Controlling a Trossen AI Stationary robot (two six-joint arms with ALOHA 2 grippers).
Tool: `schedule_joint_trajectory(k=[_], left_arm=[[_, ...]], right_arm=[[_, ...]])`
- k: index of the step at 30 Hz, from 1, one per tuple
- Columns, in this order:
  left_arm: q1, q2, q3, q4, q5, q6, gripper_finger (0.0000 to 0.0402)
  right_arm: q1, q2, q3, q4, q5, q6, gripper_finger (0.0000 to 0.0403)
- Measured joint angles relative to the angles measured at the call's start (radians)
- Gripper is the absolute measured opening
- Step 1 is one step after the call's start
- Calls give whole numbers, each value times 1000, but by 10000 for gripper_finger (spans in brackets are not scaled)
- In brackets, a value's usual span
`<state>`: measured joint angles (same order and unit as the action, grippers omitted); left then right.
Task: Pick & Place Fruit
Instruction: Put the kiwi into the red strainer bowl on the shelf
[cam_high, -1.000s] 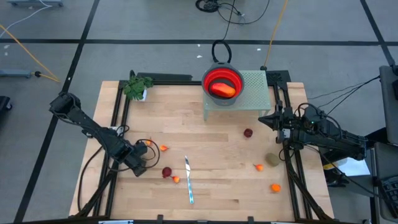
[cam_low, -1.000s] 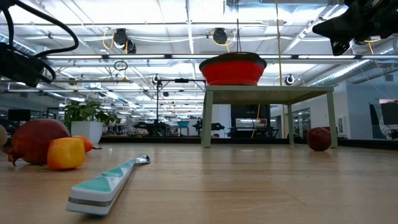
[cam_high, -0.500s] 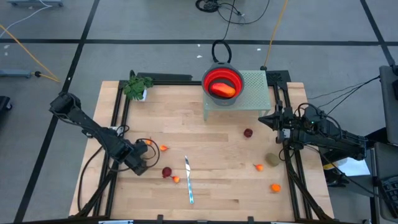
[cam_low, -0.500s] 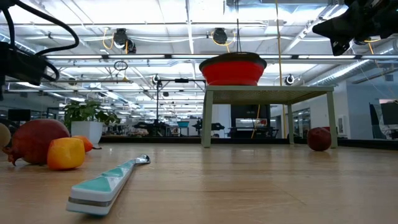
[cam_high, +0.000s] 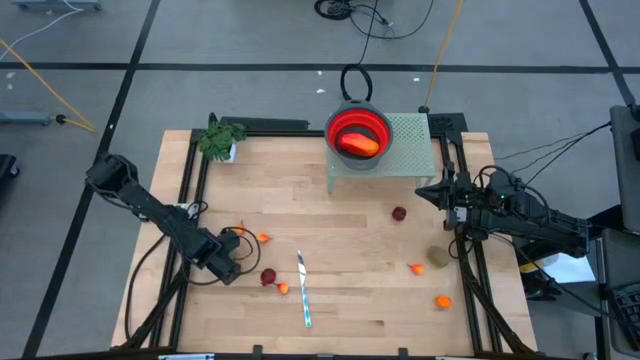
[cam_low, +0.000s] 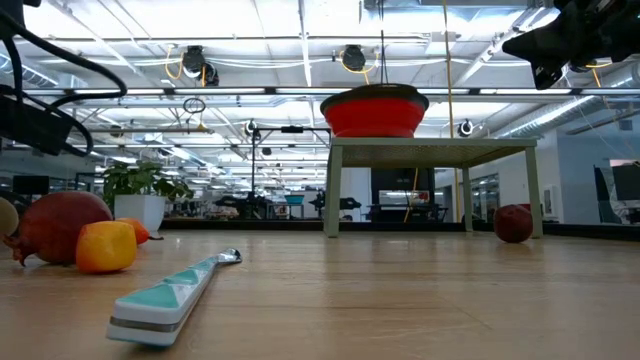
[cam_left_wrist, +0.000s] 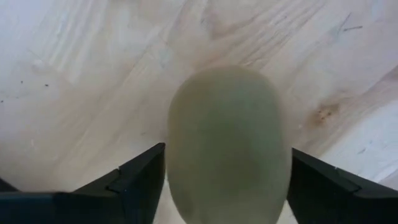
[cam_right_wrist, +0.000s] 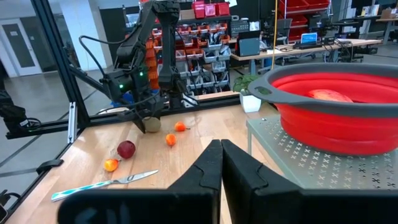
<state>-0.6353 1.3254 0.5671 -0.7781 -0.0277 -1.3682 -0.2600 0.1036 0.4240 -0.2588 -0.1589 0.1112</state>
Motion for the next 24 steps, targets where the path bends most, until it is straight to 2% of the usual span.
schedule_joint_trajectory(k=[6,8,13,18,24], left_arm=[[-1,1,0,22,2,-18,197],[-1,1,0,22,2,-39,180],[-1,2,6,18,2,-60,180],[0,4,51,30,2,-57,199],[6,4,137,22,-13,17,179]], right_arm=[[0,0,0,0,0,0,0],[0,0,0,0,0,0,0],[0,0,0,0,0,0,0],[0,0,0,0,0,0,0],[0,0,0,0,0,0,0]])
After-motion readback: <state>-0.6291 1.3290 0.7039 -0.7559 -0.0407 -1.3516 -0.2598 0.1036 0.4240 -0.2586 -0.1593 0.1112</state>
